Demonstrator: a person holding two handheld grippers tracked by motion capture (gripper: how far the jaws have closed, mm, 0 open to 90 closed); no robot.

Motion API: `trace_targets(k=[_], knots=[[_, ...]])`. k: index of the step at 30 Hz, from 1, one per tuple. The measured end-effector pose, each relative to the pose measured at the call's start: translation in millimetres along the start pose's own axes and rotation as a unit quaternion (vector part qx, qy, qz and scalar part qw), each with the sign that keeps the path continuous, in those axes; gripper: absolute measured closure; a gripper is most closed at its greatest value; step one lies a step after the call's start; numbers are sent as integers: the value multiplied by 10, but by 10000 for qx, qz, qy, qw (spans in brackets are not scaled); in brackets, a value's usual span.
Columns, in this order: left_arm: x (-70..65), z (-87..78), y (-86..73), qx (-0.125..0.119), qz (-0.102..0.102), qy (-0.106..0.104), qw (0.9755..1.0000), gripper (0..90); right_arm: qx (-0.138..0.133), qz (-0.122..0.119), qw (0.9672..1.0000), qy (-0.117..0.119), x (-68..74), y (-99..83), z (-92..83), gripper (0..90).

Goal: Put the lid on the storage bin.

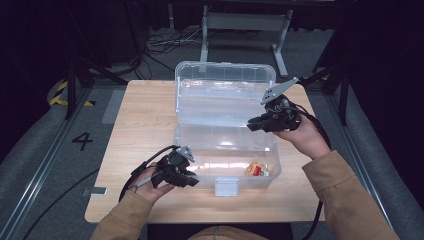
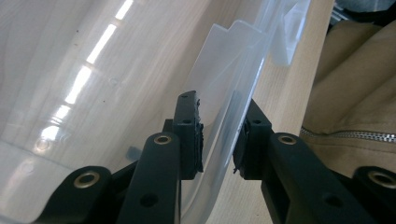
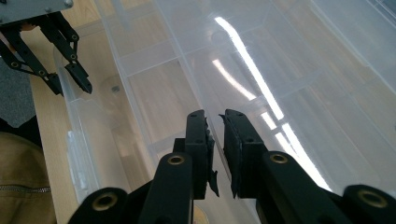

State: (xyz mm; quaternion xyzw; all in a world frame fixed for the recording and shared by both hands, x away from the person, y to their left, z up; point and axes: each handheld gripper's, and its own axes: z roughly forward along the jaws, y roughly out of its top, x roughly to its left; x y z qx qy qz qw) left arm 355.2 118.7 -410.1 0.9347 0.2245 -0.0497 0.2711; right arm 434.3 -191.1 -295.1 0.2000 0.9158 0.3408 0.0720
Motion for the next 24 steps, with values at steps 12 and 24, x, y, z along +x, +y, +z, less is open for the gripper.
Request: trace_targets(k=[12,24], knots=[[-15,4,0,33,42,78,10000,744,-17,-80,10000,15,58,-38,-11,805],[-15,6,-3,12,64,88,9999,744,-20,-164,9998,56,128,-84,-23,810]])
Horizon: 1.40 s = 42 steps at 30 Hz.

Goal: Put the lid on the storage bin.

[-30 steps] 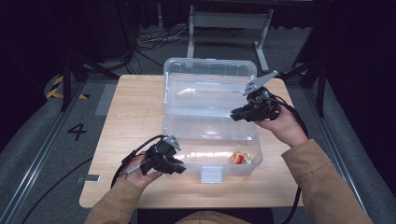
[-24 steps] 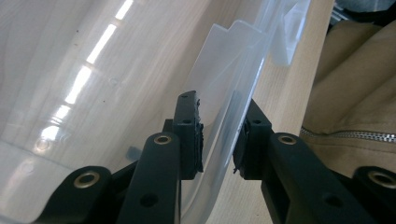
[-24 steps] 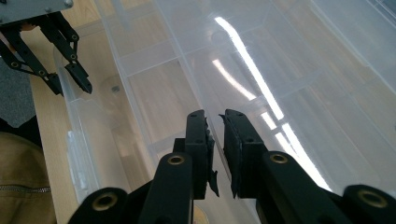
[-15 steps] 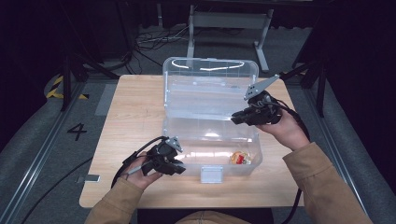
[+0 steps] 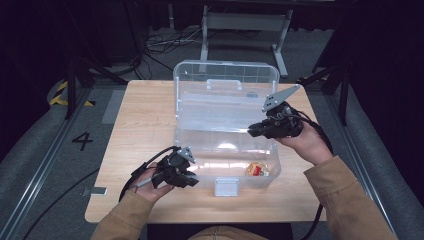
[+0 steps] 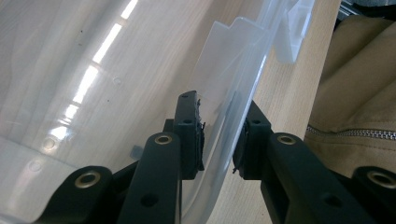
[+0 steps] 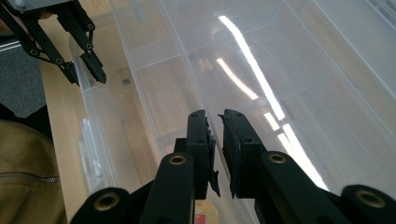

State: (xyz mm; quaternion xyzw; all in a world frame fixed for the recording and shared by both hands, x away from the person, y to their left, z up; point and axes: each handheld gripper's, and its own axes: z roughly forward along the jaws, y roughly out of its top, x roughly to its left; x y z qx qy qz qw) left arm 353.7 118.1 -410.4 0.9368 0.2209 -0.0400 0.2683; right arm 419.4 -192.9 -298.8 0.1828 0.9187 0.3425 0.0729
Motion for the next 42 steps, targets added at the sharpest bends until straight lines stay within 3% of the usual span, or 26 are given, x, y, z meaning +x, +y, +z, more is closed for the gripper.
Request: trace_targets(k=[42], knots=[[2,-1,0,3,-29,-10,10000,742,8,-143,9998,130,182,-140,-1,816]])
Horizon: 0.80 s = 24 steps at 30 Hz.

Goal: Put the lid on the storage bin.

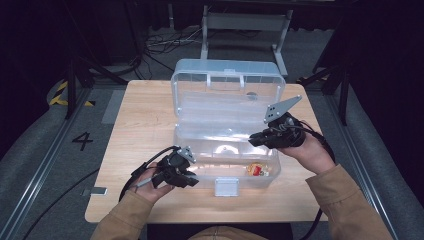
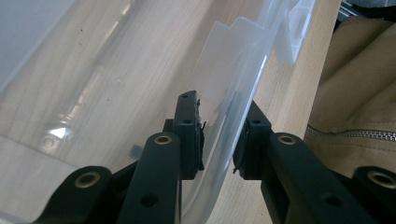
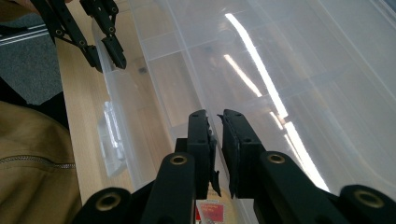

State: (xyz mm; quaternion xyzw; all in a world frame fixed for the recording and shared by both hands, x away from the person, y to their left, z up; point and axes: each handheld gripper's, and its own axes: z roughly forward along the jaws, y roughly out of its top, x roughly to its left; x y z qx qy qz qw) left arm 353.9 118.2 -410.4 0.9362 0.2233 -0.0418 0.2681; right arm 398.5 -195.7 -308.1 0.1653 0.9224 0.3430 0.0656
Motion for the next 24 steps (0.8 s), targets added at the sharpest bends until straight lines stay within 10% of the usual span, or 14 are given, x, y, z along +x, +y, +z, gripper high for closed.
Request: trace_targets(k=[24], knots=[[-2,1,2,-7,-13,5,10000,741,28,-99,9999,92,66,-50,25,821]])
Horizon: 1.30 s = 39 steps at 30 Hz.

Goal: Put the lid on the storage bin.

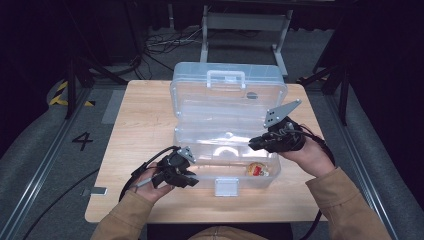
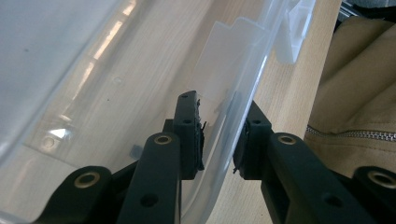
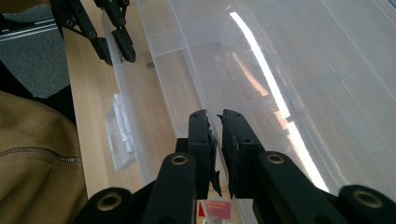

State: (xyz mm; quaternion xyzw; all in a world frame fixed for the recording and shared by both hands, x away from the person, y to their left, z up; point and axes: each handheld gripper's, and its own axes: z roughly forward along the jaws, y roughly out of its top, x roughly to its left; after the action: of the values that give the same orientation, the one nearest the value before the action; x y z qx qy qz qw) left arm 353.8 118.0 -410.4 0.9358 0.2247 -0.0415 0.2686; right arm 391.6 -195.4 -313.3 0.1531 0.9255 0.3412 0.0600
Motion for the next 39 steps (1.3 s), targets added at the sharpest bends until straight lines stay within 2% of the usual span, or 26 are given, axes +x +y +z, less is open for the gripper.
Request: trace_targets(k=[9,12,14,22,30,39], knots=[[2,-1,11,34,2,2,10000,740,-1,-28,10000,18,4,-1,7,824],[8,-9,30,114,4,-14,9999,735,-10,-39,10000,11,0,-2,5,824],[-9,-34,28,31,-27,-69,10000,712,-13,-45,10000,17,-2,-1,6,824],[-68,-162,56,-28,130,43,9999,690,-9,-44,10000,20,-6,-2,3,824],[-101,-424,67,-513,156,-103,9985,712,-13,-49,10000,14,-5,-3,3,824],[-74,-663,136,-812,94,-121,9966,749,-10,-59,10000,28,-8,2,6,824]])
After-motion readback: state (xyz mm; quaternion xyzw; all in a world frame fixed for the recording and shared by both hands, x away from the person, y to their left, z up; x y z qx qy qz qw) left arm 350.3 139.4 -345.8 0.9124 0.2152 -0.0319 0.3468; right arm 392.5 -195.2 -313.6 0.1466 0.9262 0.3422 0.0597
